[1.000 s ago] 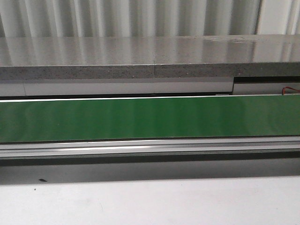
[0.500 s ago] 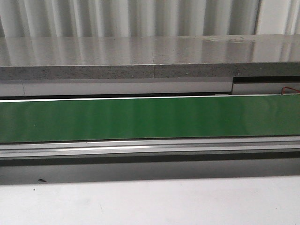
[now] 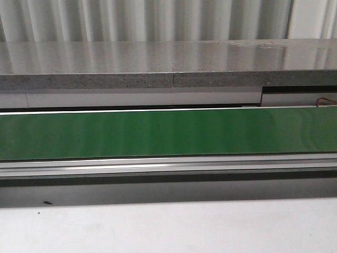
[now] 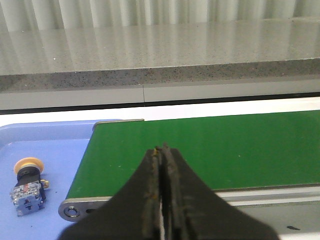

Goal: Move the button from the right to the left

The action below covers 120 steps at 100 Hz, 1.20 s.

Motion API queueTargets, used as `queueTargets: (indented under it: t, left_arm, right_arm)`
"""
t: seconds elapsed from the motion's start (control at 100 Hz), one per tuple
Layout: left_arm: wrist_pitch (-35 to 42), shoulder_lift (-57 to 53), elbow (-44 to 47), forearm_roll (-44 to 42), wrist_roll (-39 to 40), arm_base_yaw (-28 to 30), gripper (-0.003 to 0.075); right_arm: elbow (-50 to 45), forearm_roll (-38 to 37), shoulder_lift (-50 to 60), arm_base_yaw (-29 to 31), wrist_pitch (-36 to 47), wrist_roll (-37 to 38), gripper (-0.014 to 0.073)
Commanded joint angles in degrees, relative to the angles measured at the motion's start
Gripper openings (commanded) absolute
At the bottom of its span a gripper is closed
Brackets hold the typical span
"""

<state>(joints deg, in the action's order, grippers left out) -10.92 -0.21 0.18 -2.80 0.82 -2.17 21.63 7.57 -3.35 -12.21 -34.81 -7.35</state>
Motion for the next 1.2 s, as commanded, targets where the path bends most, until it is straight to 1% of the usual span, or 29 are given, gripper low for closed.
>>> queueTargets:
  t: [0.0, 0.35, 0.45, 0.54, 0.62, 0.68, 0.81, 0.86, 0.95, 1.11, 1.19]
  left_arm:
    - [4.2, -1.9, 2.3, -0.2, 0.5, 0.0, -0.0021]
    - [4.2, -1.9, 2.3, -0.2, 0.5, 0.0, -0.0021]
    - [4.2, -1.9, 2.3, -0.2, 0.5, 0.0, -0.0021]
    - [4.2, -1.9, 2.3, -0.2, 0.5, 0.0, -0.0021]
    - [4.2, -1.9, 2.3, -0.2, 0.5, 0.0, -0.0020]
    - [4.2, -1.9, 2.3, -0.2, 0.5, 0.0, -0.0021]
    - [4.2, -1.9, 2.3, -0.2, 0.5, 0.0, -0.0021]
    - [4.2, -1.9, 2.3, -0.2, 0.5, 0.0, -0.0021]
    - [4.2, -1.9, 2.3, -0.2, 0.5, 0.0, -0.0021]
    - [4.2, -1.9, 2.3, -0.2, 0.5, 0.0, -0.0021]
    - [4.2, -1.9, 2.3, -0.2, 0.5, 0.0, -0.0021]
  right_arm:
    - [1.3, -0.1, -0.6, -0.2, 4.3, -0.7, -0.0069]
    - [1.3, -0.1, -0.6, -0.2, 4.3, -0.7, -0.0069]
    - [1.3, -1.4, -0.6, 0.0, 5.9, -0.7, -0.0069]
    - [0.0, -2.4, -0.6, 0.2, 10.5, -0.7, -0.0069]
    - [-2.6, -3.6, -0.6, 1.1, 17.6, -0.4, -0.0069]
    - [-5.9, -4.8, -0.6, 2.5, 24.8, 2.3, -0.0069]
    - [-11.8, -8.4, -0.6, 6.1, 33.7, 9.5, -0.0069]
    - [-13.6, -10.0, -0.1, 7.6, 34.8, 11.3, -0.0069]
    - [-16.8, -10.3, 1.9, 10.3, 35.3, 11.4, -0.0069]
    - [-22.1, -10.3, 5.1, 12.2, 37.8, 11.6, -0.0069]
    - [-22.0, -10.3, 5.0, 12.2, 35.4, 11.7, -0.0069]
